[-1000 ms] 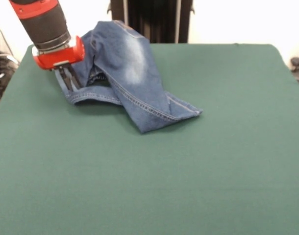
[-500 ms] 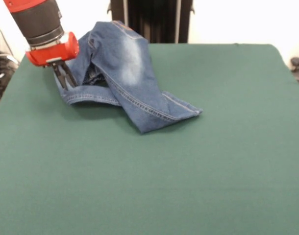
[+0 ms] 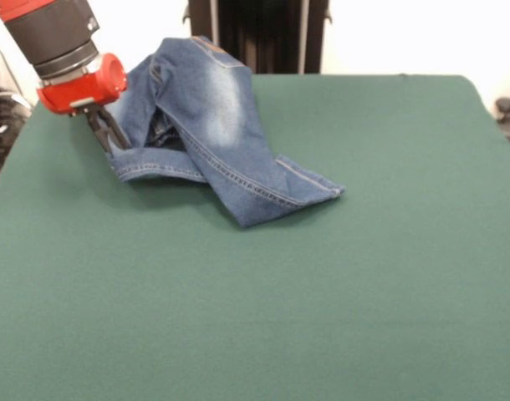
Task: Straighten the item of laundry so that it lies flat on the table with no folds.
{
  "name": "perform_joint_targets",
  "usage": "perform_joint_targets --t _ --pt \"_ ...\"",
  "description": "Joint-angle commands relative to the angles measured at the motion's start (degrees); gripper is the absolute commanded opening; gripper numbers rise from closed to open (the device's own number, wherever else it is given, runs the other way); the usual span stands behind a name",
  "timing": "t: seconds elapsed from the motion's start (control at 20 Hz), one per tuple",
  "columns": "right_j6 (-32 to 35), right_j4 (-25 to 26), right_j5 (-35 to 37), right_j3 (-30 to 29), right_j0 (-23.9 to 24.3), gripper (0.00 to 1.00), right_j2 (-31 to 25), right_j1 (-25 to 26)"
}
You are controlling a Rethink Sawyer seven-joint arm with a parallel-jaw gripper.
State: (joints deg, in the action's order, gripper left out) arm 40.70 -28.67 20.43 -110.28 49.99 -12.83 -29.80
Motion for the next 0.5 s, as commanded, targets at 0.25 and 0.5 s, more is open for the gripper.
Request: perform_joint_targets --t 0.25,0.5 --pt "18.12 -6.95 7.07 -2.45 0.0 0.0 -9.07 4.07" --pt "17.85 -8.52 9.45 -2.09 1.52 0.0 -9.64 5.89"
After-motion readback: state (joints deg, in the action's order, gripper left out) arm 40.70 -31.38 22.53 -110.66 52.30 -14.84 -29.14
